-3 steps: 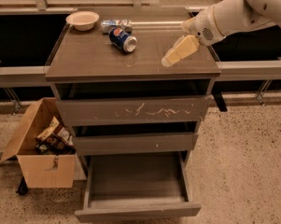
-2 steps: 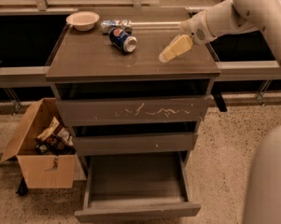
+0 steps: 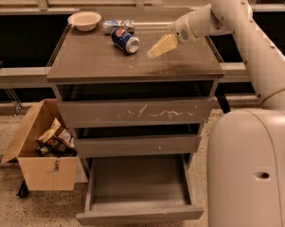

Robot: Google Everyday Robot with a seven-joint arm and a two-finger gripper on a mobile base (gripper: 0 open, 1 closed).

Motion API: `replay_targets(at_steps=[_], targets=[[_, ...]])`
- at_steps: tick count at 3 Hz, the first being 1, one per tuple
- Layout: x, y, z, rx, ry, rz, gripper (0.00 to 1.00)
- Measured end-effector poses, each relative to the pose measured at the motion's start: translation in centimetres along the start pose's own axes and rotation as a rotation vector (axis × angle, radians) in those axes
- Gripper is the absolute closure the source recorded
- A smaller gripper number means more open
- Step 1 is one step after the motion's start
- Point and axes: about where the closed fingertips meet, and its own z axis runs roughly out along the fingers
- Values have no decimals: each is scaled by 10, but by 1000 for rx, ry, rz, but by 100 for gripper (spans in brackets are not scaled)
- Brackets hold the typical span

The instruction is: Place pepsi can into bottom drawer

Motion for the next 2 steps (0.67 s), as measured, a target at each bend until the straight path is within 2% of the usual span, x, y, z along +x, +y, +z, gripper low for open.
replay_targets(at_steps=[1,2], targets=[[-22,-7,16,47,-40,5,0],[-35,2,42,83,-73,24,0]])
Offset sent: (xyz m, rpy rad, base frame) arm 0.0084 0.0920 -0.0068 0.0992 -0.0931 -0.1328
